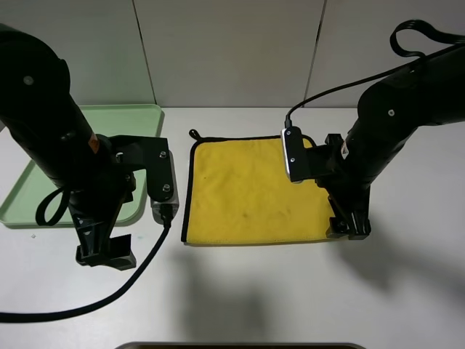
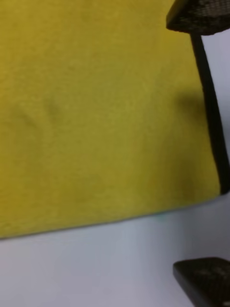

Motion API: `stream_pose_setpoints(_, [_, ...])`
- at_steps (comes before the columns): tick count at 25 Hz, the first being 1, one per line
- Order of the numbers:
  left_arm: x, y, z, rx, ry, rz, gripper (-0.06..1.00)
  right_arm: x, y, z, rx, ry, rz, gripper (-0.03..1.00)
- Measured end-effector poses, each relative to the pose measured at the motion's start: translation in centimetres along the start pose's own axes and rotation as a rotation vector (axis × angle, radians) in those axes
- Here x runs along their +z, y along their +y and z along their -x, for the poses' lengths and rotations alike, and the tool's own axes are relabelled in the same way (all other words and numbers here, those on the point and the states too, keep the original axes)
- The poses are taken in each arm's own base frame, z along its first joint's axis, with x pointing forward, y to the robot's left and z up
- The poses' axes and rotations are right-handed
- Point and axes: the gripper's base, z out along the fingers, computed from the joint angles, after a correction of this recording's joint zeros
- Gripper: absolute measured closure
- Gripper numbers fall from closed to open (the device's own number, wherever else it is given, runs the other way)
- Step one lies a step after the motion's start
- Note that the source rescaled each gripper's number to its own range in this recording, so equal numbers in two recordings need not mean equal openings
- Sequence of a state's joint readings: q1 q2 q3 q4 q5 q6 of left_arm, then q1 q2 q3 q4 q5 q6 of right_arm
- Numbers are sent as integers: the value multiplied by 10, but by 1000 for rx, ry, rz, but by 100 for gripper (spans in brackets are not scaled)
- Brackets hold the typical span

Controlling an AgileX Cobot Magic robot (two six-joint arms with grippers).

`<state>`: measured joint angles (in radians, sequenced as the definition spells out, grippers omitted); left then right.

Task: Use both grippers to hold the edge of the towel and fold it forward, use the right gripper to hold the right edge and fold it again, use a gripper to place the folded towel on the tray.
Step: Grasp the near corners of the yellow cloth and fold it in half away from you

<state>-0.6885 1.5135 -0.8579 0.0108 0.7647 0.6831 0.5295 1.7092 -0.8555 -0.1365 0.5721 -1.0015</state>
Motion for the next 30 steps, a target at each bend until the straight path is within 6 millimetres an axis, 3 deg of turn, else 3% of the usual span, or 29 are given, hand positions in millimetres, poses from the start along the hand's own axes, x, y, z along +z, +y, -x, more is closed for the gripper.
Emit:
stream_pose_setpoints(11, [0, 2, 2, 0, -21, 17, -3, 24, 39, -23, -128, 18, 77, -3])
stream_pose_setpoints(19, [0, 3, 3, 31, -38, 32, -3, 26, 32, -40, -108, 37, 49, -3])
stream_pose_setpoints(30, [0, 9, 11, 83, -115, 98, -3, 36, 34, -41, -148, 51, 89, -3])
